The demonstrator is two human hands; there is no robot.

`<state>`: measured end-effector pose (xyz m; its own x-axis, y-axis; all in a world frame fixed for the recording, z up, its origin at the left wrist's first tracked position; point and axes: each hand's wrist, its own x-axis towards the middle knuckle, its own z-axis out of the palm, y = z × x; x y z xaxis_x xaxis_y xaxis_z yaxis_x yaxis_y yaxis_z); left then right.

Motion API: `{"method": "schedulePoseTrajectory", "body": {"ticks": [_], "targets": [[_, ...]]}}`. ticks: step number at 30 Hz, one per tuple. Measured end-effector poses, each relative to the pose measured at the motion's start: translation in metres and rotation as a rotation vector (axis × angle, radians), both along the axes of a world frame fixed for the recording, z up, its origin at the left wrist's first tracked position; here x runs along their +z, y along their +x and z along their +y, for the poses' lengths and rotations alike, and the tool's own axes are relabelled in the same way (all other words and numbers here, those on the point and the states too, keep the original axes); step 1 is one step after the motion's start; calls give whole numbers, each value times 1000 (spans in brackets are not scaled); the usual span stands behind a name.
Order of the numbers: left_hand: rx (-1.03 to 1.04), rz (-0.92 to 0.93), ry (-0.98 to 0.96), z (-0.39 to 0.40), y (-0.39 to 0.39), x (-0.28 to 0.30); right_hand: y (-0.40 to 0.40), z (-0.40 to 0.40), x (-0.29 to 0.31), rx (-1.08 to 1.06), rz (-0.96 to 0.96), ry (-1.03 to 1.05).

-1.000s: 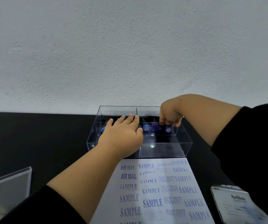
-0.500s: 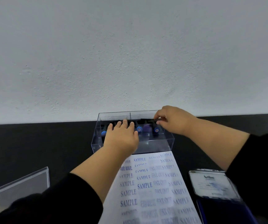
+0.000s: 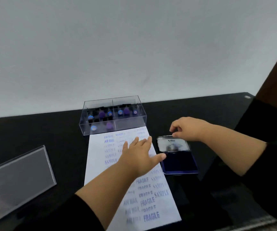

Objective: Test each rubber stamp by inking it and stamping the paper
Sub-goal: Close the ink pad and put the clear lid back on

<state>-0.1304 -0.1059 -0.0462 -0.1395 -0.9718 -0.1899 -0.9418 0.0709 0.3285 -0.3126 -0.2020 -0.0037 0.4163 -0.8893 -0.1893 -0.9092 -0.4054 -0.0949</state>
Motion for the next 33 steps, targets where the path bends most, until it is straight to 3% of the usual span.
{"method": "schedulePoseTrajectory", "body": {"ticks": [5, 16, 23, 33], "targets": [[-45, -3, 96, 23, -24, -5, -34, 25, -19, -215, -135, 26], [-8, 20, 73, 22, -45, -23, -35, 16, -51, -555, -381, 130], [15, 74, 44, 0, -55, -26, -46, -2, -53, -608, -485, 141], [14, 191, 41, -33, -84, -28, -86, -7, -40, -701, -720, -26]]}}
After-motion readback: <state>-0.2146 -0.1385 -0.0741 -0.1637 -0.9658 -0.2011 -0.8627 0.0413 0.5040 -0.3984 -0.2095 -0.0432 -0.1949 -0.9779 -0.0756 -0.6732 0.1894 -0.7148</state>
